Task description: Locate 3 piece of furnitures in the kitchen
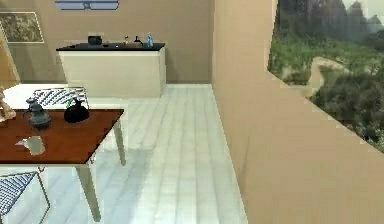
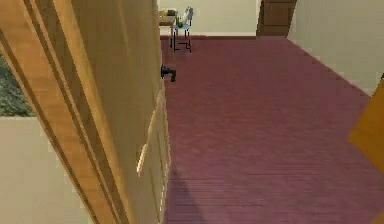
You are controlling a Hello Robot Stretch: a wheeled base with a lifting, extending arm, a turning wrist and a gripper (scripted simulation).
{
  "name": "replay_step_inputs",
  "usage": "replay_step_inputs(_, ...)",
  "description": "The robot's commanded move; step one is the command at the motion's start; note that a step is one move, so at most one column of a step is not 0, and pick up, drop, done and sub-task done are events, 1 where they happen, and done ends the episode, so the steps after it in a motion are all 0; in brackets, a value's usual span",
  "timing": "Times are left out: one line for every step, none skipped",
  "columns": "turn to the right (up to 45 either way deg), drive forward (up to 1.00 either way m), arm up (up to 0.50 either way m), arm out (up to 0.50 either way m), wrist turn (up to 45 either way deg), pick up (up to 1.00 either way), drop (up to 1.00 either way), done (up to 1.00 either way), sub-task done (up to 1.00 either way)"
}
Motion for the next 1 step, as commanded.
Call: replay_step_inputs(0.0, 0.60, 0.00, 0.00, 0.0, 0.00, 0.00, 0.00, 0.00)
